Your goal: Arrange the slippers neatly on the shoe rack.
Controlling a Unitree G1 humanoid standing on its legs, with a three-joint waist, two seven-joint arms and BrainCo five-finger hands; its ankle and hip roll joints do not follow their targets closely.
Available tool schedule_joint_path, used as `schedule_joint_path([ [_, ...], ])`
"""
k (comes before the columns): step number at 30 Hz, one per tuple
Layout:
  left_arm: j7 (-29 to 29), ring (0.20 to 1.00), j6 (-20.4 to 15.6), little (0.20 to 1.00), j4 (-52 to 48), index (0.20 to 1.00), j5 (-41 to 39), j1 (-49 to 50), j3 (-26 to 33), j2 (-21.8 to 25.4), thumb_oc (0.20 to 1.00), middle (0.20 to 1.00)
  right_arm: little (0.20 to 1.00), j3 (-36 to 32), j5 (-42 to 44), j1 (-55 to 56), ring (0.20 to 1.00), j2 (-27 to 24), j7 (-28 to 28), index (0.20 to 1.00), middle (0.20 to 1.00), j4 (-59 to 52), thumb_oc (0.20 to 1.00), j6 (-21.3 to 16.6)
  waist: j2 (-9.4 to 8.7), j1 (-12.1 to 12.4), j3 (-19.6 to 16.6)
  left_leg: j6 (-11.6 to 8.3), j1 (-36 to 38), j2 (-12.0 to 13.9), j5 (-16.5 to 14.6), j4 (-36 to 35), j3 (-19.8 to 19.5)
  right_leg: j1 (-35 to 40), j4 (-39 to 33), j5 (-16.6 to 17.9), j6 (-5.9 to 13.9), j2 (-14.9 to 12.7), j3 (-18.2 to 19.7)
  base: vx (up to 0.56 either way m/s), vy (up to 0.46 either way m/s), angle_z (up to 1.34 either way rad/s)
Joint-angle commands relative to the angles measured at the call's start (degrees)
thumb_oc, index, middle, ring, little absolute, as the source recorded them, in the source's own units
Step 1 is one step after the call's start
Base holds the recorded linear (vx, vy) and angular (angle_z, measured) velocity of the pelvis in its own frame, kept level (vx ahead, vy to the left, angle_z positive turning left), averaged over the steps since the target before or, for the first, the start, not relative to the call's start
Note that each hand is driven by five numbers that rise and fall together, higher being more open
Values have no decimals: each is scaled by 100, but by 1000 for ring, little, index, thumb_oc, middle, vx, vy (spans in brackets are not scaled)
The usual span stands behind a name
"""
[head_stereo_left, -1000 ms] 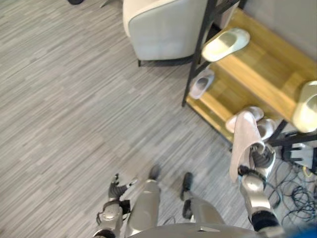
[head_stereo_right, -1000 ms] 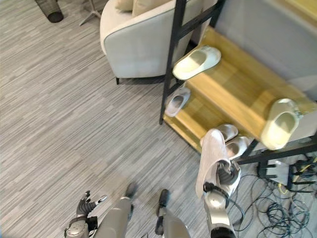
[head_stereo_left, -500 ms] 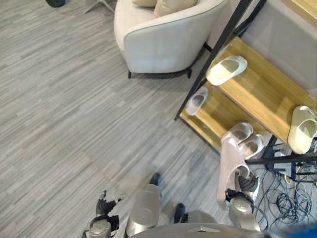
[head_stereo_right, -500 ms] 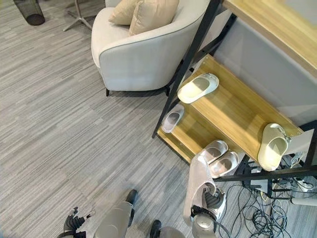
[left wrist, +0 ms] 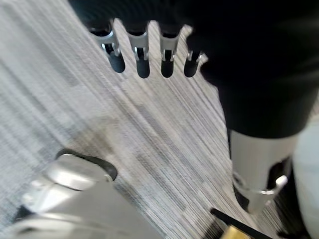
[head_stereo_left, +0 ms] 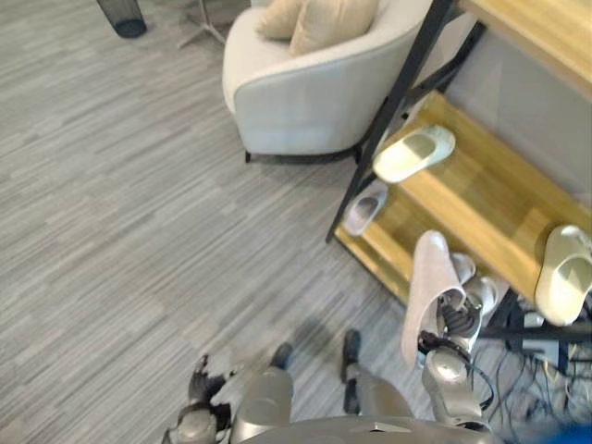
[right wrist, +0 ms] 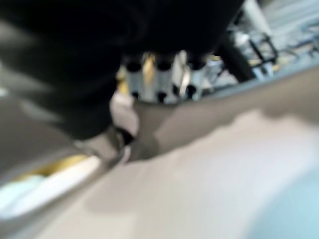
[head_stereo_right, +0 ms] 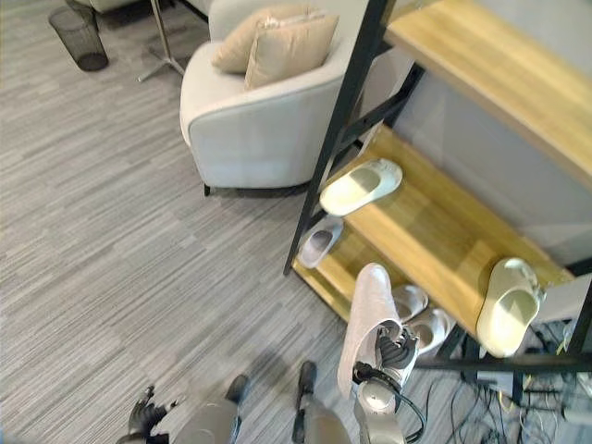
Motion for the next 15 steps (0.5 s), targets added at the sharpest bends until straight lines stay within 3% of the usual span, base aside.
schedule_joint_path([
  [1, -45, 1000, -118, 1000, -267, 1000, 32, -464, -137, -365, 1000, 1000, 200, -337, 27, -202, 200, -379, -191, 200, 200, -738, 200, -416, 383, -82, 235, -468, -21, 986, 603, -39, 252, 85, 409, -180, -170, -20, -348, 71, -197, 42],
  [2, -45, 1000, -118, 1000, -267, 1000, 32, -467, -136, -365, 1000, 1000, 200, -338, 27, -205, 200, -379, -191, 200, 200, -737, 200, -416, 383, -89, 231, -467, -38, 982, 599, -24, 244, 77, 413, -182, -169, -22, -354, 19, -165, 67],
  [3, -83, 1000, -110, 1000, -370, 1000, 6, -680, -173, -470, 1000, 1000, 200, -247, 6, -545, 200, -382, -252, 200, 200, -638, 200, -443, 431, -19, 379, -368, -508, 496, 640, -173, 58, -70, 468, -248, -257, 51, -474, -12, -46, 62],
  [4, -83, 1000, -109, 1000, -368, 1000, 7, -687, -170, -472, 1000, 1000, 200, -248, 5, -554, 200, -384, -252, 200, 200, -632, 200, -445, 437, -30, 380, -368, -524, 492, 627, -150, 46, -78, 483, -261, -257, 50, -486, -42, 0, 54],
  [5, -220, 1000, -83, 1000, -514, 1000, -30, -898, -190, -557, 1000, 1000, 200, -158, 95, -787, 200, -374, -292, 200, 200, -580, 200, -464, 625, 92, 486, -204, -1051, 69, 1231, -627, -9, -266, 542, -368, -346, 271, -525, -91, 71, 32],
  [6, -164, 1000, -55, 1000, -533, 1000, -86, -961, -130, -571, 1000, 1000, 200, -142, 139, -1038, 200, -361, -196, 200, 200, -426, 200, -444, 638, 168, 478, -208, -1086, 119, 1320, -952, -55, -479, 680, -521, -316, 368, -421, -108, 59, 15],
  [8, -112, 1000, -101, 1000, -590, 1000, -89, -1110, -240, -537, 1000, 1000, 200, 41, 40, -1091, 200, -341, -277, 200, 200, -293, 200, -478, 559, 184, 489, -126, -1508, -82, 1453, -713, -209, -706, 830, -558, -312, 428, -407, -24, 39, -53],
  [9, -100, 1000, -140, 1000, -648, 1000, -141, -1134, -243, -543, 1000, 1000, 200, 114, 11, -1090, 200, -352, -307, 200, 200, -258, 200, -539, 515, 199, 493, -117, -1627, -174, 1430, -552, -378, -751, 891, -648, -318, 448, -357, 35, 53, -63],
  [15, 187, 1000, -353, 1000, -971, 1000, -266, -1743, -93, -136, 1000, 1000, 200, 327, -91, -1081, 200, -409, -384, 200, 200, -269, 200, -824, 441, 187, 812, -27, -2420, -280, 1291, 111, -293, -1562, 1605, -962, -316, 408, -293, -52, 85, -6],
])
